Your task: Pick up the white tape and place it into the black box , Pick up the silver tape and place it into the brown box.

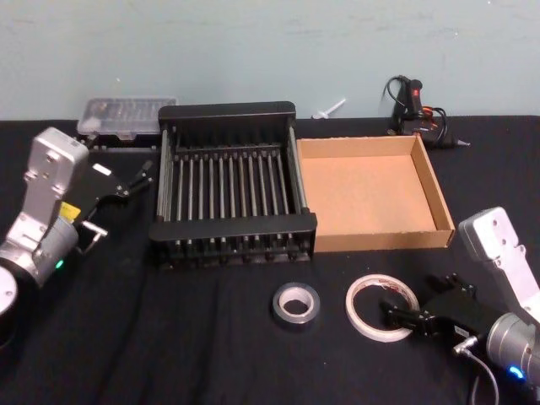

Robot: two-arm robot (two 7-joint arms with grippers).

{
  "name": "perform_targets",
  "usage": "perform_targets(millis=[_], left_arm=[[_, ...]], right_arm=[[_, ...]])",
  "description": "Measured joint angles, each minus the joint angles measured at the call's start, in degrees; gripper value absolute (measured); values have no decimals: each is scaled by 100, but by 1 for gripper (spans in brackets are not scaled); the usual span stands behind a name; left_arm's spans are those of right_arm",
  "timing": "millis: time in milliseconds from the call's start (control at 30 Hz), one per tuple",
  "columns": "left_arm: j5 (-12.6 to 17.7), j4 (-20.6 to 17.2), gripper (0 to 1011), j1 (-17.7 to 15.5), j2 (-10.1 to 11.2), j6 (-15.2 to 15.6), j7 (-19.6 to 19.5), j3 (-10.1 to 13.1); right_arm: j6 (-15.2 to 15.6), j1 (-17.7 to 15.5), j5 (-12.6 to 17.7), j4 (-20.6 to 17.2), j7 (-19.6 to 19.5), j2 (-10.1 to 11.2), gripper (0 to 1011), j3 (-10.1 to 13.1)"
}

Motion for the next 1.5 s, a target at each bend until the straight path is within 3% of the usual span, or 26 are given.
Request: perform_targets(millis=[1500], left_arm=[[0, 0, 1001, 0, 0, 0, 0, 0]], right_arm=[[-25, -72, -546, 45, 370, -345, 1002, 236]])
